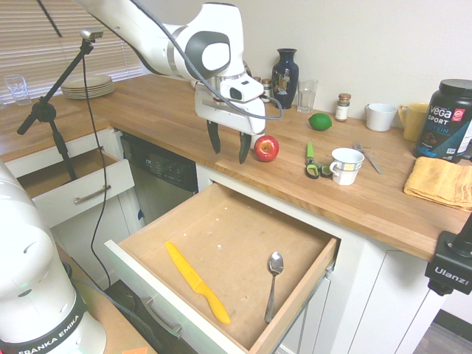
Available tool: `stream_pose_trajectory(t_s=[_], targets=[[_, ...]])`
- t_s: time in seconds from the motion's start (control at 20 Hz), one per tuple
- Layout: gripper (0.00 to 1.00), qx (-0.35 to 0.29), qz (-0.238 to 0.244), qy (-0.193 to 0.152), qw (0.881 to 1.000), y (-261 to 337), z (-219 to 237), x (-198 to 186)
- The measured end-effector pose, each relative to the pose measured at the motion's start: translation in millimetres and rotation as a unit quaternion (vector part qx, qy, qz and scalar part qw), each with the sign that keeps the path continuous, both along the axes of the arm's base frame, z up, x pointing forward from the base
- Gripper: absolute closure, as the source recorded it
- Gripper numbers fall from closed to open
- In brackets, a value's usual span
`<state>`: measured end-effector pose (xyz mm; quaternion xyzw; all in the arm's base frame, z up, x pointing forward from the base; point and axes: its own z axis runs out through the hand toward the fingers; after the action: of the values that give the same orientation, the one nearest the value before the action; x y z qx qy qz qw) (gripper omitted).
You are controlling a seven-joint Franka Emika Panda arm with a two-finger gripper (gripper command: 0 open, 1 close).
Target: Put red apple in the drawer
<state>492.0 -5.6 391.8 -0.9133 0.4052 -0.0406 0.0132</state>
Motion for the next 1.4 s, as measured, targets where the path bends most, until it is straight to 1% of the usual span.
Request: stream_pose_trajectory(t_s=[0.5,0.8,1.15,1.4], targets=[[0.00,-0.004,-0.010,0.013,1.000,-10,-2,89],[0.00,-0.006,-0.017,0.021,1.000,-19,-3,133],[0.00,-0.008,-0.013,0.033,0.999,-14,-18,165],[0.00,-0.009,-0.019,0.039,0.999,-20,-25,173]])
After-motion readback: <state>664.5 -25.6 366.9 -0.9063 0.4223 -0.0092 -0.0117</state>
